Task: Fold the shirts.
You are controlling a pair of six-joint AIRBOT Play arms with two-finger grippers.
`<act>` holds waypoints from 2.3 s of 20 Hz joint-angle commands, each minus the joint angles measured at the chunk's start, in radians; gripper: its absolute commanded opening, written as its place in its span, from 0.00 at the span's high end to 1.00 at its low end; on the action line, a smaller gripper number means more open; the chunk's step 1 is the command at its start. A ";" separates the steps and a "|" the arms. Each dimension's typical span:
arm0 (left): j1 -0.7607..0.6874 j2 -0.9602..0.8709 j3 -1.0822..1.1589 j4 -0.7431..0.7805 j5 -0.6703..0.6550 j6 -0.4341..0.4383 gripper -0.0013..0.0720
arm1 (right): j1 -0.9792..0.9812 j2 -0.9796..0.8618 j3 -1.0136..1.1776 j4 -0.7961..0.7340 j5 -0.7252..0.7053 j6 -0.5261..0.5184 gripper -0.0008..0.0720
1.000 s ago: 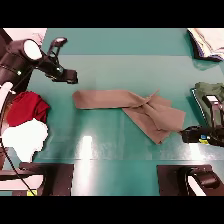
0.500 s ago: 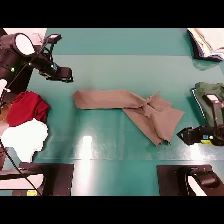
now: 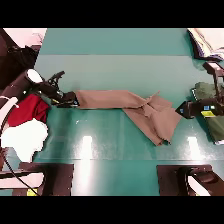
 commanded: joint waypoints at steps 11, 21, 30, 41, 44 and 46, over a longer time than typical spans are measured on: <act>0.008 0.002 -0.096 -0.193 0.118 0.095 0.95 | 0.001 -0.019 -0.024 0.000 -0.201 -0.009 0.37; 0.025 0.059 0.470 -0.160 -0.179 0.122 0.95 | -0.152 -0.410 0.101 0.098 -0.207 -0.022 0.24; 0.024 0.056 0.470 -0.157 -0.186 0.121 0.95 | -0.200 -0.770 0.272 0.551 -0.225 -0.129 0.09; 0.024 0.059 0.471 -0.158 -0.219 0.109 0.95 | -0.051 -0.945 0.513 0.356 -0.181 -0.063 0.97; 0.043 0.112 0.534 -0.157 -0.215 0.087 0.95 | -0.077 -0.834 0.648 0.298 -0.211 -0.070 0.97; 0.056 0.170 0.632 -0.158 -0.203 0.086 0.95 | -0.108 -0.715 0.778 0.222 -0.249 -0.070 0.97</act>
